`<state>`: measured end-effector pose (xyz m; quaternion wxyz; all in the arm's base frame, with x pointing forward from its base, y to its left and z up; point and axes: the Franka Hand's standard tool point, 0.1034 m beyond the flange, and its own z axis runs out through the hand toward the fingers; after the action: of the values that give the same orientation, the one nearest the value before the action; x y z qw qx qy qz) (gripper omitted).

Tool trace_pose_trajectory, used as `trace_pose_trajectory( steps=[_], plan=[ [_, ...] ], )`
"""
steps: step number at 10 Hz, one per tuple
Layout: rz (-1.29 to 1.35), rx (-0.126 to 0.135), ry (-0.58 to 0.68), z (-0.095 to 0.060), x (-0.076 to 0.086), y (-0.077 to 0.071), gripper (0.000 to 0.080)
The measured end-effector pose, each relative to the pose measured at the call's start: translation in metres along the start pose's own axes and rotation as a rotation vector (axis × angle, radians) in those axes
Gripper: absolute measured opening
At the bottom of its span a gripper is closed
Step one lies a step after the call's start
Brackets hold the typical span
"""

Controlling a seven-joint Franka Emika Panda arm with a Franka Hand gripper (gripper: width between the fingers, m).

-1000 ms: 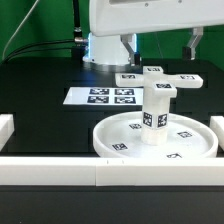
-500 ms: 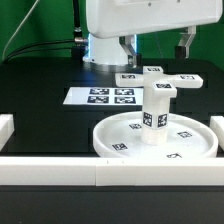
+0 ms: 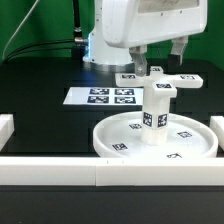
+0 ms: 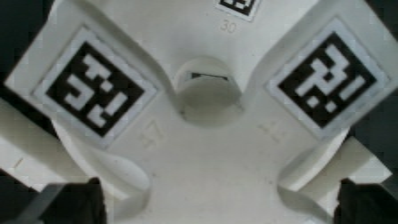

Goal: Assemble round table

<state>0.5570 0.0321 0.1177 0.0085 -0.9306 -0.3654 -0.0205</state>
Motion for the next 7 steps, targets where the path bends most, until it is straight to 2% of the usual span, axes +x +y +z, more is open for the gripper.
trace_pose_trajectory(
  steps=[7],
  plan=[
    [0.018,0.004,-0.015,0.0098,-0.002,-0.001,0.0649]
  ],
)
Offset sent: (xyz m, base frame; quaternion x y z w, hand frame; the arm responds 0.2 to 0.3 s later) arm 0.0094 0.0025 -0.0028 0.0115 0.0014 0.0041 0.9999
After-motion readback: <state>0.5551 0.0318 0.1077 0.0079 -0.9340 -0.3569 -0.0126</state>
